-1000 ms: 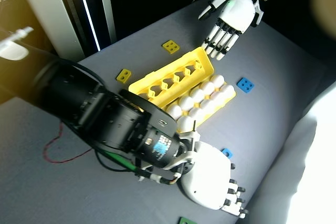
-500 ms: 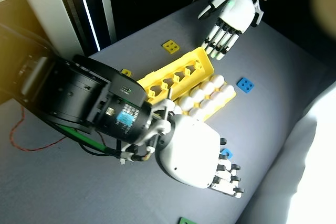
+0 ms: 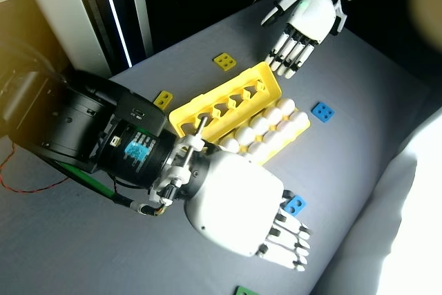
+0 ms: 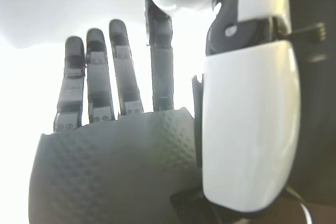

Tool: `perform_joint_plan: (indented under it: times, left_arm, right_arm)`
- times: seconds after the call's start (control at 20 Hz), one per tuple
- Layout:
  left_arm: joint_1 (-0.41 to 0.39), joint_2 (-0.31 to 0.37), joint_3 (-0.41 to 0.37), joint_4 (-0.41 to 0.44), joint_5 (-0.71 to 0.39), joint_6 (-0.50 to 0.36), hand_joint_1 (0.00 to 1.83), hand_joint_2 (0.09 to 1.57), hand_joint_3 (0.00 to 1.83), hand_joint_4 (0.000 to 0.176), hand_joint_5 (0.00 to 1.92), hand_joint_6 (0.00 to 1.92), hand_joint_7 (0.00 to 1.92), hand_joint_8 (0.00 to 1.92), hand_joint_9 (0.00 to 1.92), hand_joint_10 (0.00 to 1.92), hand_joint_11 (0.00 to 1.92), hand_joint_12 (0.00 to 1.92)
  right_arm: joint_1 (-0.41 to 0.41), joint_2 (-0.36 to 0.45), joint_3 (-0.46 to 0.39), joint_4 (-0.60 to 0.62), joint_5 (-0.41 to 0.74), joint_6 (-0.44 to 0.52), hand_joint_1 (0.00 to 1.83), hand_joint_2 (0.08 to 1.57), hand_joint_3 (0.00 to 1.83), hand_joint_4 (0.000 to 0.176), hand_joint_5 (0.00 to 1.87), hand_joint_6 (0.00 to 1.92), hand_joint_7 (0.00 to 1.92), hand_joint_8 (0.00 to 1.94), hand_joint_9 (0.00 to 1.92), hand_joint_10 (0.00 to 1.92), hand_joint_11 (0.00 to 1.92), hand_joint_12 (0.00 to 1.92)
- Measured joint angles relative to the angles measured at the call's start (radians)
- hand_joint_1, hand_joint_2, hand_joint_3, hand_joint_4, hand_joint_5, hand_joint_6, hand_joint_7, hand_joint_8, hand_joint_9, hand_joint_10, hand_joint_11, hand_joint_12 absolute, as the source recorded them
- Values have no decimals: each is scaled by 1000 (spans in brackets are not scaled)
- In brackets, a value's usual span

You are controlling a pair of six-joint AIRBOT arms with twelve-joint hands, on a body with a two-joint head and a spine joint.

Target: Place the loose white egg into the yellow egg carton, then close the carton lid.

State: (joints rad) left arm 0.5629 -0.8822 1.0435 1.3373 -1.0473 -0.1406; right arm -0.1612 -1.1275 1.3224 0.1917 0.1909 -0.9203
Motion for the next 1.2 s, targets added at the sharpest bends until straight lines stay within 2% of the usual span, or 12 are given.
perform_joint_plan:
  times: [0.2,0.25,0.3,0.35,0.5,0.6,0.7,0.75,0.95,1.0,1.05,1.2]
  left_arm:
    - [0,0,0,1,1,0,0,1261,0,0,529,2,495,4,421,5,0,672]
    - [0,0,0,0,1,0,0,1262,0,0,535,2,503,4,433,6,0,702]
    - [0,0,0,0,1,0,0,1266,1,0,534,2,507,5,439,7,0,707]
    - [0,0,0,0,1,0,0,1268,2,0,538,3,514,7,443,8,0,706]
    - [0,0,0,0,1,0,0,1265,0,0,552,3,527,3,456,3,0,714]
    - [0,0,0,0,1,-1,0,1264,0,0,540,0,515,0,448,0,0,702]
    - [-1,0,0,1,1,-3,0,1266,0,0,534,0,512,0,445,0,0,718]
    - [-1,0,0,0,1,-4,0,1267,1,0,542,4,512,0,445,0,0,719]
    - [-1,0,0,1,1,-4,0,1272,1,0,542,2,522,1,452,1,0,729]
    - [-1,0,0,3,1,-5,0,1273,2,0,544,3,524,3,454,2,0,726]
    - [-1,0,0,3,1,-7,0,1269,0,0,536,0,502,1,427,0,0,694]
    - [-1,0,0,6,1,-7,0,1281,3,0,524,0,488,0,415,0,0,694]
  right_arm:
    - [-26,2,0,-17,44,73,1123,999,0,88,1264,495,331,3,216,1,0,477]
    - [-39,1,0,-17,51,97,1131,995,0,68,1278,469,341,3,225,2,0,485]
    - [-45,1,0,-20,55,99,1131,995,0,68,1279,468,343,4,223,1,0,484]
    - [-54,-1,0,-21,66,100,1124,995,0,89,1279,466,346,3,224,1,0,490]
    - [-71,-4,0,-21,109,110,1125,992,0,94,1288,449,359,3,243,5,0,547]
    - [-90,-5,0,-21,122,138,1132,991,0,70,1291,446,360,1,238,1,0,521]
    - [-110,-7,0,-21,125,143,1147,989,0,24,1303,424,370,1,254,3,0,531]
    - [-118,-7,0,-22,130,145,1142,988,0,41,1305,420,378,2,264,5,0,565]
    - [-130,-14,2,-21,155,153,1139,987,0,52,1310,409,372,0,233,0,0,535]
    - [-130,-24,9,-22,157,154,1134,987,0,70,1311,407,379,2,239,2,0,537]
    - [-134,-32,18,-22,161,164,1117,988,0,126,1303,419,373,3,234,2,0,530]
    - [-142,-56,47,-23,163,201,1140,988,0,48,1304,421,385,3,245,5,0,520]
